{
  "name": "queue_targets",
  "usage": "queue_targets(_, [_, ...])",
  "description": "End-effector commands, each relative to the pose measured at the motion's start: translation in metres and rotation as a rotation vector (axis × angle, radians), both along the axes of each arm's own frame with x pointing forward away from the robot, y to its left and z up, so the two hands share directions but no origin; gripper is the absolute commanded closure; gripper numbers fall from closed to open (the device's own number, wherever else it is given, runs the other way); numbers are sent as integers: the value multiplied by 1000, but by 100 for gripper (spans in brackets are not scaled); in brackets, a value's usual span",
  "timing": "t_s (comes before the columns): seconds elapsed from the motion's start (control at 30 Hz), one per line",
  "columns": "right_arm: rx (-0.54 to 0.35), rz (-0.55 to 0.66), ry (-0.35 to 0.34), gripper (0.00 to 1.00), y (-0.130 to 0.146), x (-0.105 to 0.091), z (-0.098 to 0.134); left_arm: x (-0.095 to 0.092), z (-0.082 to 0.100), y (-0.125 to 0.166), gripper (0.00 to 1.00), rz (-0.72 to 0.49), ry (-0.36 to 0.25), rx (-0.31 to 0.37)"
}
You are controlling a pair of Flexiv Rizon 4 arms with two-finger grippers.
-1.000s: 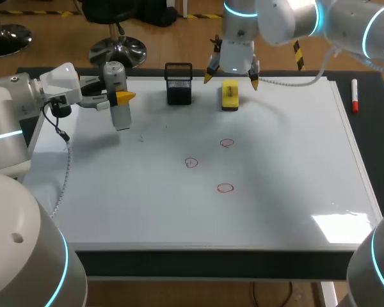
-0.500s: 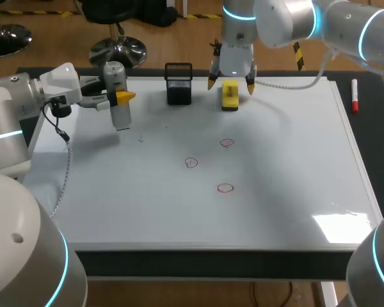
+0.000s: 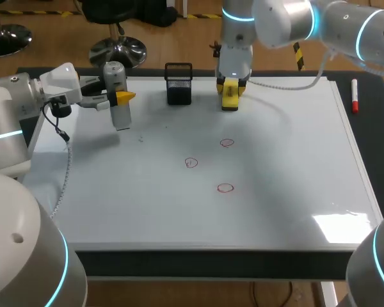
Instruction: Pick up the inspection probe, press it on each red-marked spot on the whiteboard one by one, put down the probe, pick up the eraser, and wipe off all the red marks.
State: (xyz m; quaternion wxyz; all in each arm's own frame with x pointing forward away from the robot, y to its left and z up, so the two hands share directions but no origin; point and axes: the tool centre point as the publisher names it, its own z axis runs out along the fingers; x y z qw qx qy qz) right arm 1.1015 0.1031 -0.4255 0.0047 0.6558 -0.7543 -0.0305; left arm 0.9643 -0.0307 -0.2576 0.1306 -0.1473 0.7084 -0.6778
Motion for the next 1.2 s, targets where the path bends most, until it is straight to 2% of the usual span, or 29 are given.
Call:
queue_targets(0.03, [-8,4,8,60,1,3,0,0,0,-1,100,3,-3,-1])
queue_targets(0.27, [-13,3,14,65,-1,0,-1,0,0,-1,100,3,-3,-1])
queue_targets(0.4, [-17,2,17,72,-2,0,-3,0,0,-1,100,3,-3,-1])
queue_targets(0.5, [-20,3,18,80,-3,0,-3,0,0,-1,100,3,-3,-1])
queue_targets(0.57, [-21,6,19,100,-3,-1,-3,0,0,-1,100,3,-3,-1])
queue_targets(0.77, [-34,29,35,100,-5,-2,-2,0,0,-1,100,3,-3,-1])
queue_targets(0.97, [-60,80,81,100,-4,-9,0,0,0,-1,100,3,-3,-1])
queue_targets(1.2, [-61,69,80,100,-8,-8,9,0,0,-1,100,3,-3,-1])
